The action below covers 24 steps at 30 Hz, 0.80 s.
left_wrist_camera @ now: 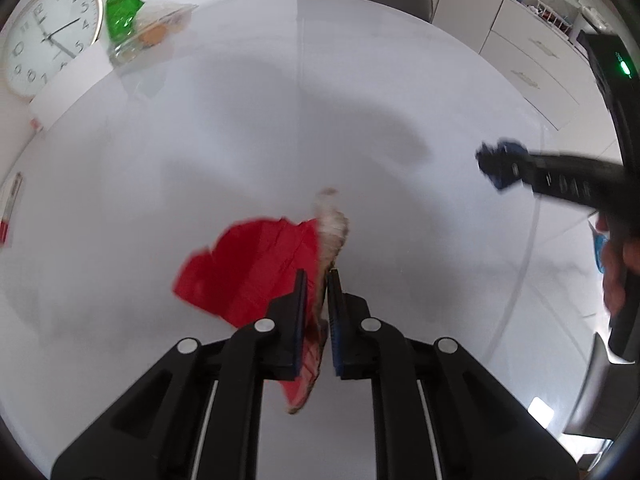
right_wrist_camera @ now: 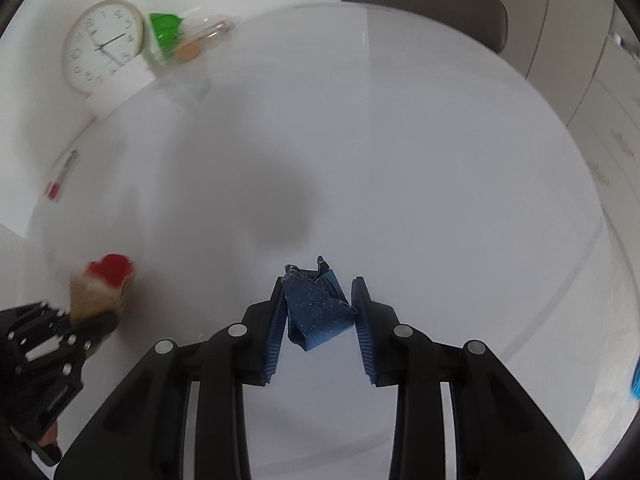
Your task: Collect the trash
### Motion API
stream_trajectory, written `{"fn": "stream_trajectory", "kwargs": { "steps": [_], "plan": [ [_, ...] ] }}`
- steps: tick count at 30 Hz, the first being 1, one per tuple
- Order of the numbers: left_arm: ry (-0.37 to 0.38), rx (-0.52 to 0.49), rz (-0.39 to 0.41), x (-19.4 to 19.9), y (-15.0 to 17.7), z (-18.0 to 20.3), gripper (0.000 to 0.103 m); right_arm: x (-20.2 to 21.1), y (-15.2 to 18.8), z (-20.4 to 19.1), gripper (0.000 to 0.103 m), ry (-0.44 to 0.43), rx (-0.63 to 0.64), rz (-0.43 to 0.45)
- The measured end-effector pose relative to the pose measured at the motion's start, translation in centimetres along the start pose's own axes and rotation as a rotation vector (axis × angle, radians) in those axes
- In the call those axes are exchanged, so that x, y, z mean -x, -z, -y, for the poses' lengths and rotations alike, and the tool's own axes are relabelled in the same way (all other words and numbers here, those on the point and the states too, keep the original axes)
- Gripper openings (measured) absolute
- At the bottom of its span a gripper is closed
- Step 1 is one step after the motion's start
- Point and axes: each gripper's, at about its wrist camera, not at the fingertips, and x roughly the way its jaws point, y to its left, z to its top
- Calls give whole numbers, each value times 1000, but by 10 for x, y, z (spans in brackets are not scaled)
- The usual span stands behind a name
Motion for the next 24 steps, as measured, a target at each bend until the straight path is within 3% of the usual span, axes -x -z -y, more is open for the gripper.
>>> {"fn": "stream_trajectory", "kwargs": {
  "steps": [11,16,22,23,24],
  "plan": [
    [56,-58,7,62,80,31,6,84,147,-2,33,-31,-77,-41],
    [63,-50,-20,68,105,32,6,110,194,16,33,-3,-153,-37],
    [24,-54,-11,72,105,28,7,126,225,33,33,18,-251,-29],
    [7,-78,-3,73,104,30,11,127,226,34,33,20,-262,-25],
    [-7,-111,5,71,101,30,28,129,227,33,33,20,-269,-22]
  ]
}}
